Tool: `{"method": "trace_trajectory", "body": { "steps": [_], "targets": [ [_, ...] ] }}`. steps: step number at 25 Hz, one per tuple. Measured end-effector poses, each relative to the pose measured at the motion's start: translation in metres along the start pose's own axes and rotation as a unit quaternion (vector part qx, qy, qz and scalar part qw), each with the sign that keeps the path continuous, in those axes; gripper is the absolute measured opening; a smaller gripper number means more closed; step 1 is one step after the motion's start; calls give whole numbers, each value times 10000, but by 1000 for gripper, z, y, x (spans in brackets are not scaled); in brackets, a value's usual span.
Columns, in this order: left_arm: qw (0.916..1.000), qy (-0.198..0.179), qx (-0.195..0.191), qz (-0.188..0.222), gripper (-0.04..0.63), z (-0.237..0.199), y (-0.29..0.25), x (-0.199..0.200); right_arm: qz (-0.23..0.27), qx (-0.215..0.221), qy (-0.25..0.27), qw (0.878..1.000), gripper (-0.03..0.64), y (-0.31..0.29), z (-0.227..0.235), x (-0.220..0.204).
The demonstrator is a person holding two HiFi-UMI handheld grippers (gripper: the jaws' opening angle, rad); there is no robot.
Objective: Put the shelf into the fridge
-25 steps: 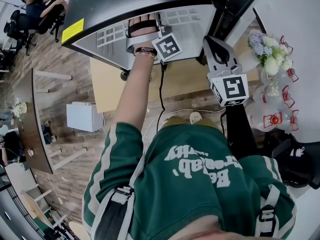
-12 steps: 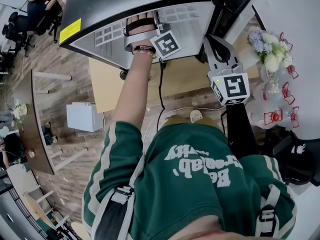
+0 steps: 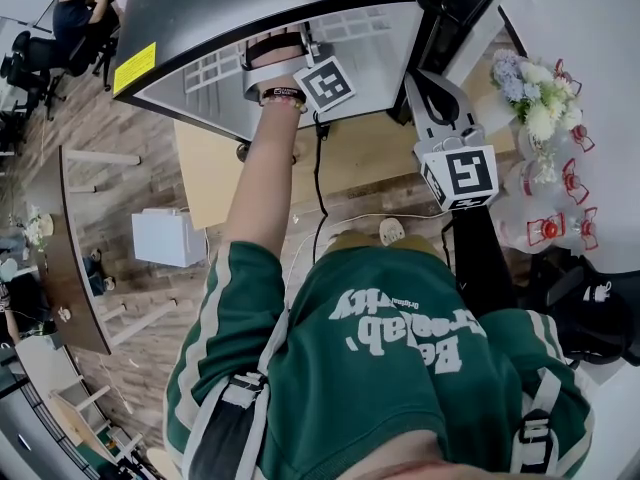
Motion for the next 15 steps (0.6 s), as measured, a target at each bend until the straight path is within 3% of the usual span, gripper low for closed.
{"method": "trace_trajectory", "body": {
  "steps": [6, 10, 15],
  "targets": [
    [9997, 29, 248, 0, 101, -9, -3, 1, 44, 56, 11, 10000, 3, 6, -6, 2],
    [9991, 171, -331, 210, 101, 2, -4, 4, 63, 91, 44, 9999, 3, 14, -11, 6],
    [10000, 54, -6, 40, 101, 0, 2, 0, 115, 57, 78, 9999, 3, 28, -10, 11]
  ]
}}
Point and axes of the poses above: the fingertips, and each gripper's own axes: y backward along the fingers, z to its right, x out of its top, the point moved 5 cm from there along y, backward along the fingers, and after that the axes turned 9 degrees about -y, right-handed, at the moved point
